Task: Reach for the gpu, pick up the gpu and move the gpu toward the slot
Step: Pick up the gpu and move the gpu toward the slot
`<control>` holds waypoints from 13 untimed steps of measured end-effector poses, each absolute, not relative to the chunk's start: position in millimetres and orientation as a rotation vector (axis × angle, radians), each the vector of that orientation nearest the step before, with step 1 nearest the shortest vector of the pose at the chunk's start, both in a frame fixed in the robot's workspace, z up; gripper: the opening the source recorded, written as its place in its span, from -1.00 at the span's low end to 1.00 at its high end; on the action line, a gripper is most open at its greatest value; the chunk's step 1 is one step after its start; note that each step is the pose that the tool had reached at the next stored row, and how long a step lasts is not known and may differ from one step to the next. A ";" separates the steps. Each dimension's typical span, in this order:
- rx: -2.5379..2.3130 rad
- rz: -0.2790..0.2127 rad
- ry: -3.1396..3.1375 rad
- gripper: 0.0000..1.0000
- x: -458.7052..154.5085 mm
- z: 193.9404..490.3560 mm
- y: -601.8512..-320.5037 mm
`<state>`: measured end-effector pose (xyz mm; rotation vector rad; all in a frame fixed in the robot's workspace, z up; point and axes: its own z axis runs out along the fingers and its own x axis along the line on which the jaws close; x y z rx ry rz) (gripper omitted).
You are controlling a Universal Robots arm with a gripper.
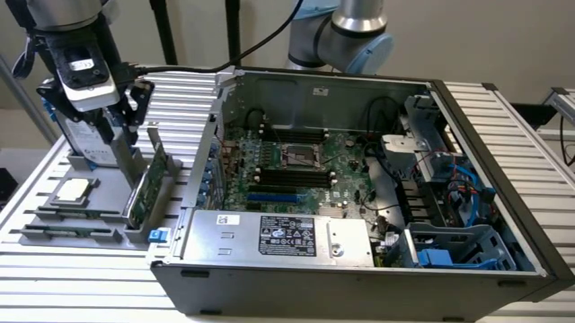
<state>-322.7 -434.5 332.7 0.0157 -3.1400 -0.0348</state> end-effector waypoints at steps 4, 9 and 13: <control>0.014 -0.035 -3.143 -0.16 -323.2 325.4 -434.2; 0.012 -0.034 -3.145 -0.16 -323.2 316.4 -434.2; 0.012 -0.033 -3.145 -0.16 -323.2 309.0 -434.2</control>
